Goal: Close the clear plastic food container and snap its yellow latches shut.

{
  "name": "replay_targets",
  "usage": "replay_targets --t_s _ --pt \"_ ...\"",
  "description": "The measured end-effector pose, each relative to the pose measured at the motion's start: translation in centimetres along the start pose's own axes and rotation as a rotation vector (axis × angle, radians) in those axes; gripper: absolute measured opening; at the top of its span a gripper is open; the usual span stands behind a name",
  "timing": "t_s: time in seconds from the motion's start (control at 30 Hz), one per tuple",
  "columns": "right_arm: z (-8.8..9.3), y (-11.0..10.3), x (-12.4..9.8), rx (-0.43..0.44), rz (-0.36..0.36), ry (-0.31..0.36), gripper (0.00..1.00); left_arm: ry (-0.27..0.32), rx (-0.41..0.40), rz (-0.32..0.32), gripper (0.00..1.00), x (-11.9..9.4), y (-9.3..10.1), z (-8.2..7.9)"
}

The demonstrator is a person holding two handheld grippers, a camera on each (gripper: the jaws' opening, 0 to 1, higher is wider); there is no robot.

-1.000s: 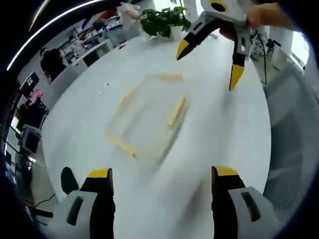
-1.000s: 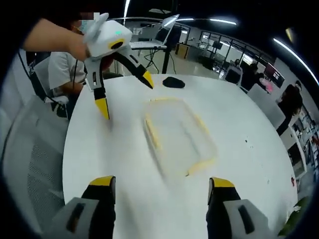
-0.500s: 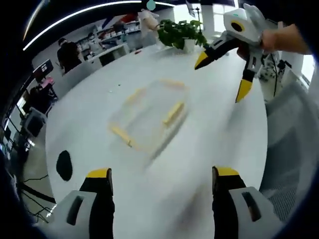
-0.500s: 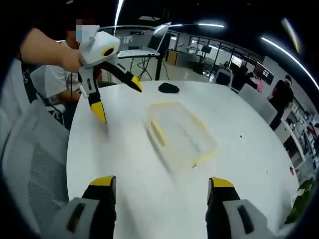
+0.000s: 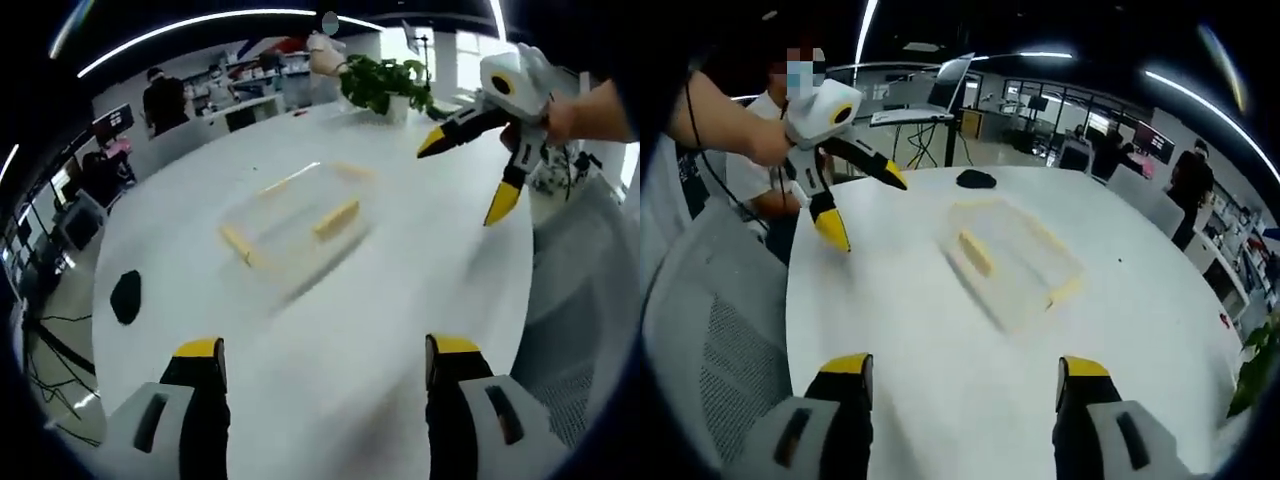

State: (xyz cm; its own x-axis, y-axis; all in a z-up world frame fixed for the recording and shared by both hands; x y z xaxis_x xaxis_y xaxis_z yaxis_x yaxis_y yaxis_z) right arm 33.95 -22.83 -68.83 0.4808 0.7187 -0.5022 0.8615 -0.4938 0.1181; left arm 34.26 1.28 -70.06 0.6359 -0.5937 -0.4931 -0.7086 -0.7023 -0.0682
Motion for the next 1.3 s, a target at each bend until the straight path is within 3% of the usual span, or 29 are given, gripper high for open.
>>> replay_targets --t_s 0.13,0.93,1.3 --pt "0.1 -0.3 -0.8 0.021 0.021 0.042 0.74 0.013 -0.025 -0.016 0.79 -0.4 0.9 0.7" --pt "2.4 -2.5 -3.7 0.052 0.100 0.110 0.74 0.069 -0.004 -0.023 0.79 -2.7 4.6 2.5" --pt "3.1 -3.5 -4.5 0.099 0.123 0.141 0.74 0.089 -0.028 -0.035 0.78 -3.2 4.7 2.5"
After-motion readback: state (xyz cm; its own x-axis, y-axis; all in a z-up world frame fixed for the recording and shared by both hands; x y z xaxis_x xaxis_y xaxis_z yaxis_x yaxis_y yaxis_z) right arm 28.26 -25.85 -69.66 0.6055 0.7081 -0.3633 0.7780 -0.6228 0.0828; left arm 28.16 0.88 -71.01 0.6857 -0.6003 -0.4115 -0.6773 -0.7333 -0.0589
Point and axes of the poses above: the point that each gripper's makers call its tool centre point, and the gripper's own axes: x roughly forward along the fingers, y roughly to its right, z roughly out of its underside, the point moved 5 cm from there along -x, roughly backward along the fingers, and after that the axes turned 13 degrees about y, right-handed, at the moved point
